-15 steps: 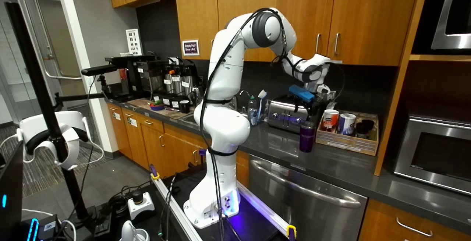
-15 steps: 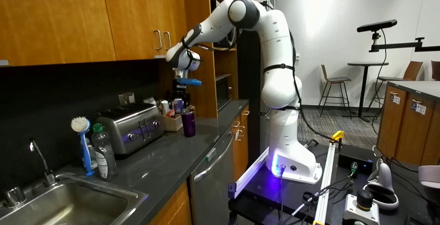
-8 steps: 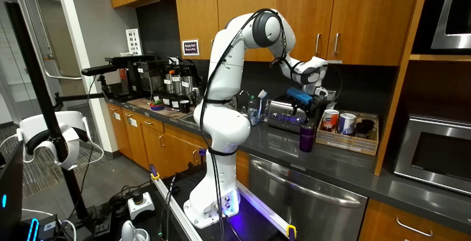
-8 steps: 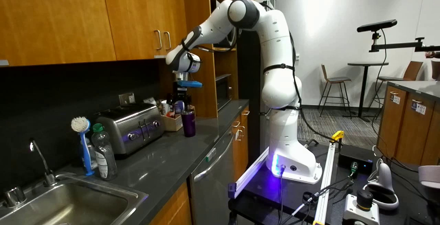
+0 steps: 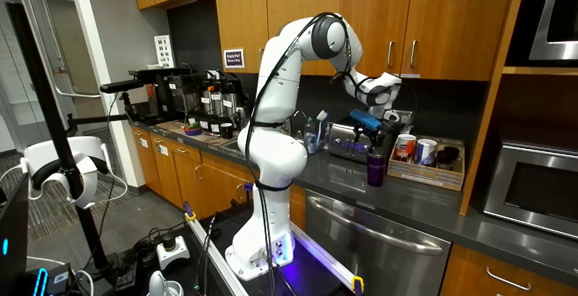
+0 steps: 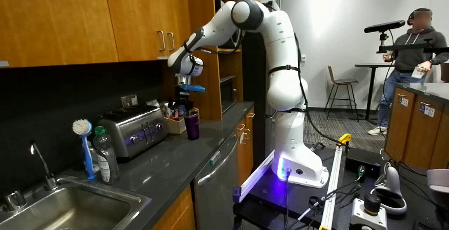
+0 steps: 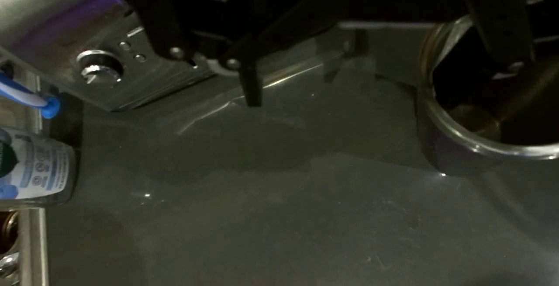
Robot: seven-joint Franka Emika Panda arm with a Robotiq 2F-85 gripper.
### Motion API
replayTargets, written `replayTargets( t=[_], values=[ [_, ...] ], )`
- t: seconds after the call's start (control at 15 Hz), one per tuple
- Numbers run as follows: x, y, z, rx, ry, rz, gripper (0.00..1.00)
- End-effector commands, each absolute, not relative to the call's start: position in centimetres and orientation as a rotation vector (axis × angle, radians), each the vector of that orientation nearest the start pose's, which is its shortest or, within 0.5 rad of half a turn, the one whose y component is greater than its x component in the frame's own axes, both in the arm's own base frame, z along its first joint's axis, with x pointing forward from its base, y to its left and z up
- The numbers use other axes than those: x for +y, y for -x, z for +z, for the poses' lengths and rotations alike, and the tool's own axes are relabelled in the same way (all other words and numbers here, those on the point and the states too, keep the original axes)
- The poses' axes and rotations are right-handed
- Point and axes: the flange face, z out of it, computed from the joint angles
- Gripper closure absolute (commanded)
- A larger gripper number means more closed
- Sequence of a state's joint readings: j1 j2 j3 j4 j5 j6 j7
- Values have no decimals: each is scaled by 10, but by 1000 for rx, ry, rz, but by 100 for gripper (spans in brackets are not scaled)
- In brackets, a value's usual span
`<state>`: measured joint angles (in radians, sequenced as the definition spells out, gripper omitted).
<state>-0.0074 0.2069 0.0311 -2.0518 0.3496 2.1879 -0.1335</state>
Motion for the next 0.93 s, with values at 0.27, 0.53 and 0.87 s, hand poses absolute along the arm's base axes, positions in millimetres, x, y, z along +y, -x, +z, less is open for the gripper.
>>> replayTargets(
  t=[0.27, 0.53, 0.87],
  values=[
    [28, -591, 305, -35, 2716, 142, 0],
    [28, -594, 303, -25, 2742, 129, 0],
    [23, -592, 324, 64, 2822, 21, 0]
  ],
)
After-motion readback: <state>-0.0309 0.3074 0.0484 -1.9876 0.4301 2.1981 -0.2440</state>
